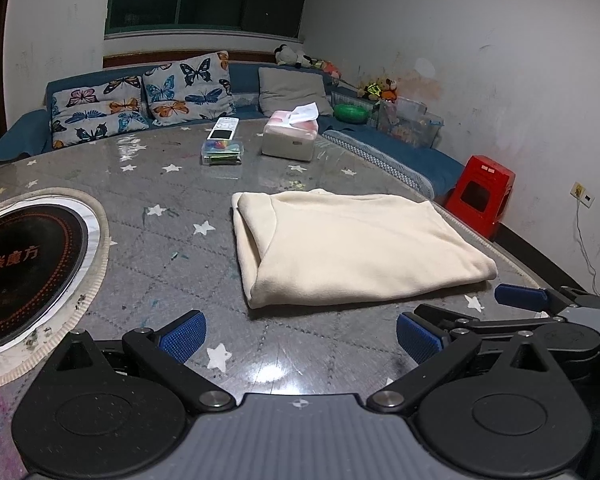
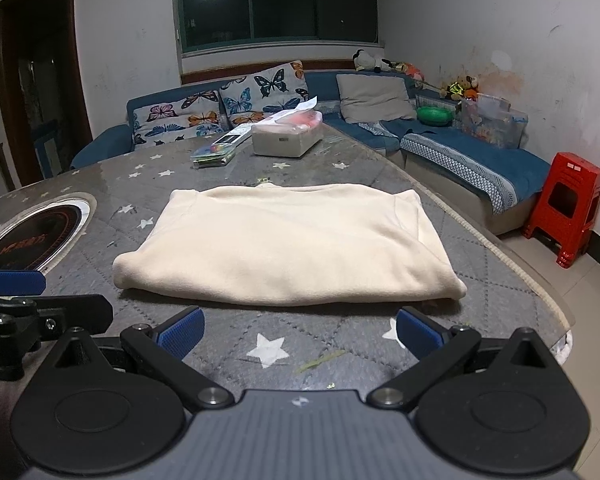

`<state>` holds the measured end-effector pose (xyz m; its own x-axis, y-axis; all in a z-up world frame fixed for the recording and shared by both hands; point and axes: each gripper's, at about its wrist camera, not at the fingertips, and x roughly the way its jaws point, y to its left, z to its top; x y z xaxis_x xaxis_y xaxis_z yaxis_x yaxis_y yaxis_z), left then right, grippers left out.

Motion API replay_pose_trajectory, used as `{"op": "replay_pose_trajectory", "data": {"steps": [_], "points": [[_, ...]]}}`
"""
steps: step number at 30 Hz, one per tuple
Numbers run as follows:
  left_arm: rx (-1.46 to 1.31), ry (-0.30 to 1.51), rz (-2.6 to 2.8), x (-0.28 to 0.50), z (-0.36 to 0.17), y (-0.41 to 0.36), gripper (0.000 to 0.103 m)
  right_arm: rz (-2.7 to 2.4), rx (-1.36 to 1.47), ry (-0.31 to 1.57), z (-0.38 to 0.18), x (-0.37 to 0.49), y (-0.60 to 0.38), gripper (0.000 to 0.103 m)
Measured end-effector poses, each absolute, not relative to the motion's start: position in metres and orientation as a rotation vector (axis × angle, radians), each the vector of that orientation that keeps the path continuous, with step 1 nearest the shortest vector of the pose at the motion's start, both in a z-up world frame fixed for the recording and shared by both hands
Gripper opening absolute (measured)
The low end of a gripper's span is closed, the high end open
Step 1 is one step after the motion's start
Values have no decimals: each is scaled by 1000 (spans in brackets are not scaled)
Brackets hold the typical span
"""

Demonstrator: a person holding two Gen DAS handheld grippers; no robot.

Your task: Fold clothes

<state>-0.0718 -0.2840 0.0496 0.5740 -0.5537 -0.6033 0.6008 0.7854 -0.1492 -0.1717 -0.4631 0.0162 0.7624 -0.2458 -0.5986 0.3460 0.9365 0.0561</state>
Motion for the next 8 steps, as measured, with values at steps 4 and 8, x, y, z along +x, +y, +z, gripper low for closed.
{"op": "replay_pose_trajectory", "data": {"steps": [4, 8], "points": [[84, 679, -666, -69, 49, -286, 103, -323, 167, 630, 15, -170, -466, 103], [93, 676, -656, -67, 49, -288, 103, -320, 165, 630, 16, -169, -466, 103]]}}
